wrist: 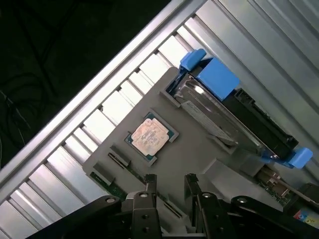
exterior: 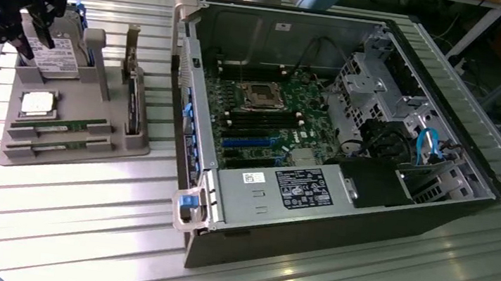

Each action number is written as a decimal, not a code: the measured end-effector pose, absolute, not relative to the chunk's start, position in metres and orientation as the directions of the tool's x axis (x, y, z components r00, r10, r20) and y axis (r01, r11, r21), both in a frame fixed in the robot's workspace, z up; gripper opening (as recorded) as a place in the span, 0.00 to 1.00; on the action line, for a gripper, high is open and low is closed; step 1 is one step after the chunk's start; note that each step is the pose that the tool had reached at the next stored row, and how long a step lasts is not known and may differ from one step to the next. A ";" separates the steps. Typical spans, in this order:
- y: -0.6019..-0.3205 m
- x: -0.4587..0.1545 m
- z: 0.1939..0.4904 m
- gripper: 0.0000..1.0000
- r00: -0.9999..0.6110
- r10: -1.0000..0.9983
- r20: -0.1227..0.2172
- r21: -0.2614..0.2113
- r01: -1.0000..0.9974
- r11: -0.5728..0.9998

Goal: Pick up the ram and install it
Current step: 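Pick up the ram and move it above insertion slot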

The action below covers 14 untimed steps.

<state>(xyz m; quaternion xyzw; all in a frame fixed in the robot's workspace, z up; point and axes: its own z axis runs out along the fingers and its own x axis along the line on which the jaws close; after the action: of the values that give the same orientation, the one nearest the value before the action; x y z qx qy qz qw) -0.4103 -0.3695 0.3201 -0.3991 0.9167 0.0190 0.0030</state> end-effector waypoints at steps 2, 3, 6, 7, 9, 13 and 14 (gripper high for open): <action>-0.370 -0.410 0.320 0.36 -0.653 -0.757 -0.021 0.032 -0.757 0.653; -0.370 -0.410 0.320 0.36 -0.604 -0.796 -0.021 0.032 -0.797 0.604; -0.370 -0.410 0.320 0.36 -0.492 -0.870 -0.021 0.032 -0.870 0.491; -0.370 -0.410 0.320 0.36 -0.466 -0.884 -0.021 0.032 -0.884 0.465; -0.370 -0.410 0.320 0.36 -0.426 -0.904 -0.021 0.032 -0.904 0.425; -0.370 -0.410 0.320 0.36 -0.283 -0.959 -0.021 0.032 -0.959 0.282; -0.370 -0.410 0.320 0.36 -0.252 -0.968 -0.021 0.032 -0.967 0.251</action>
<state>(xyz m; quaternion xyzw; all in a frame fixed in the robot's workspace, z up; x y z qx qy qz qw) -0.4103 -0.3696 0.3197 -0.6117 0.7909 0.0189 -0.0013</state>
